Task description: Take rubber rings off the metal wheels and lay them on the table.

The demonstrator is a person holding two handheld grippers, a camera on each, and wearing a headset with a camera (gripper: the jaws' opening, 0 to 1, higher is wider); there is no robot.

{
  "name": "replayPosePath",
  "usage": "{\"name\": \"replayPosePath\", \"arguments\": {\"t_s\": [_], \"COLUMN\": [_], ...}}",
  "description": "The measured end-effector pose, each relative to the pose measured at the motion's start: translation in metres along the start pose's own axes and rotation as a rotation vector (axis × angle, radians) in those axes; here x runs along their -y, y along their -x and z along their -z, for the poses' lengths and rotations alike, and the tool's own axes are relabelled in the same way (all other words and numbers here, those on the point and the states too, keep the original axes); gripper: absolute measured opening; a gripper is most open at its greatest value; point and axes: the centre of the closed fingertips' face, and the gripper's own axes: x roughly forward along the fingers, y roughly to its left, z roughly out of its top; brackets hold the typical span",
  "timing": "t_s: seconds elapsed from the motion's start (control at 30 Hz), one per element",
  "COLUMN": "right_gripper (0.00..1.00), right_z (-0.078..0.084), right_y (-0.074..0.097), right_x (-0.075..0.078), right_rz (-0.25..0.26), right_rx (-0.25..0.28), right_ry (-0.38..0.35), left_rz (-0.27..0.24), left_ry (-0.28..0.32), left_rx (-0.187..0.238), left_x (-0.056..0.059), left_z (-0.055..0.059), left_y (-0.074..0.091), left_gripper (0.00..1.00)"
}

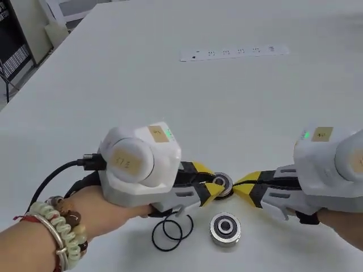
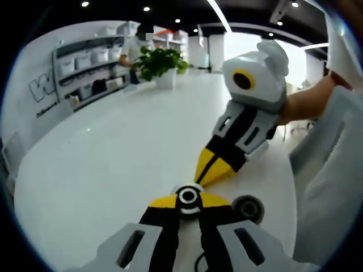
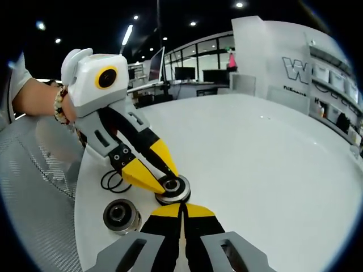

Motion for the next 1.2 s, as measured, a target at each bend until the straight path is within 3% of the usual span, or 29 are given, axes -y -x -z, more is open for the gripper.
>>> {"name": "replayPosePath", "arguments": {"t_s": [0.33, 0.4, 0.47, 0.63, 0.77, 1.07, 1.2], "right_gripper": [0.00, 0.00, 0.00, 0.00, 0.00, 0.00, 0.00], "right_z": [-0.004, -0.004, -0.003, -0.009, -0.007, -0.009, -0.012], "right_y": [0.004, 0.005, 0.005, 0.007, 0.009, 0.013, 0.012], "right_x": [0.006, 0.008, 0.009, 0.007, 0.003, -0.006, -0.008], "right_rz": [-0.003, -0.017, -0.049, -0.113, -0.191, -0.276, -0.296], "right_rx": [0.104, 0.133, 0.147, 0.189, 0.185, 0.184, 0.159], "right_ry": [-0.233, -0.345, -0.428, -0.549, -0.651, -0.695, -0.718], "left_rz": [-0.008, -0.006, -0.006, -0.005, 0.009, 0.024, 0.024], "left_ry": [-0.014, -0.014, -0.014, -0.006, -0.010, -0.017, -0.008], "left_rx": [0.001, 0.001, 0.002, 0.006, 0.005, 0.012, 0.015], "left_x": [0.000, 0.000, 0.000, 0.000, 0.002, 0.006, 0.006], "left_z": [0.000, 0.000, 0.000, 0.000, 0.000, -0.001, -0.001], "left_y": [0.000, 0.000, 0.000, 0.000, 0.000, 0.000, 0.001], "left_gripper": [0.13, 0.13, 0.13, 0.13, 0.13, 0.13, 0.13]}}
